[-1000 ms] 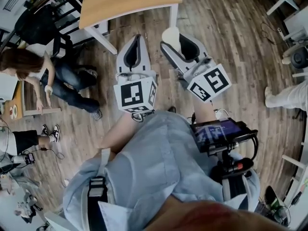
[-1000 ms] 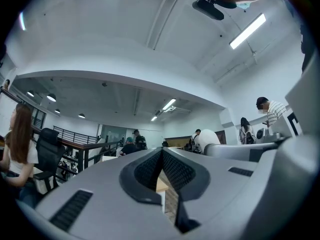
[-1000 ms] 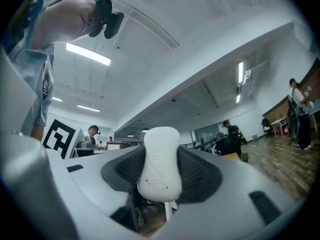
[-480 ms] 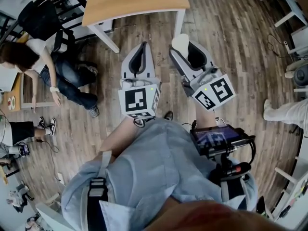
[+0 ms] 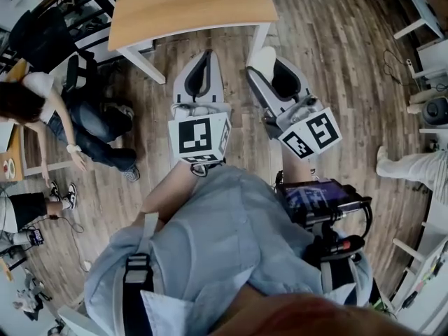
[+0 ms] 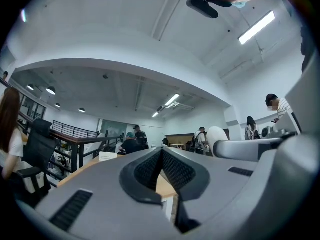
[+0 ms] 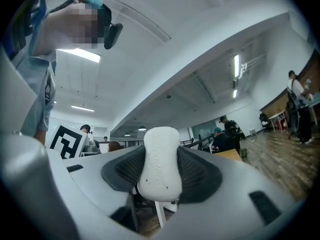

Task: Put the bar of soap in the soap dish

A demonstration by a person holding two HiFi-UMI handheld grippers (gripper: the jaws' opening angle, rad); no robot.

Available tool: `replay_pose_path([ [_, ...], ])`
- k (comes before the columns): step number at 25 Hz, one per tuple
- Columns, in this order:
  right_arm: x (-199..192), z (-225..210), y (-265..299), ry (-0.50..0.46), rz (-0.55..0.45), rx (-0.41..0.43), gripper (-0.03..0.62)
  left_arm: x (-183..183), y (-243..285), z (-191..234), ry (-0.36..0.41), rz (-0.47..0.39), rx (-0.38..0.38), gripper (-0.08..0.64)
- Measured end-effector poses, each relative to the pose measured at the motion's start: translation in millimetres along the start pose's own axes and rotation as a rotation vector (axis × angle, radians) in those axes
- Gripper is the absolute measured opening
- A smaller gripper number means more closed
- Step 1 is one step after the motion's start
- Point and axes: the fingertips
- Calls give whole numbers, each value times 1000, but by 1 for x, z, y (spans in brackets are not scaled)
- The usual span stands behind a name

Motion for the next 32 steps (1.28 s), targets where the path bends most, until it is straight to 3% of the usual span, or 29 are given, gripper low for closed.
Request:
replay_pose_path([
  [13,-17,-38,124,1,-18,-30,204,-9,88,92,-40,-14,-45,6],
  [23,-17,-61,159,-25,-10,-64,204,-20,120,117,-61,2,-58,6],
  [32,-25,-100,185,-31,-15,-44,204,-37,160,124,-42,0,-46,6],
])
Point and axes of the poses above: the fingertips, and each gripper's own axes: y forward along the fingers, z to its left, x out of its top, and after that the axes turned 7 degrees about -z, right-handed
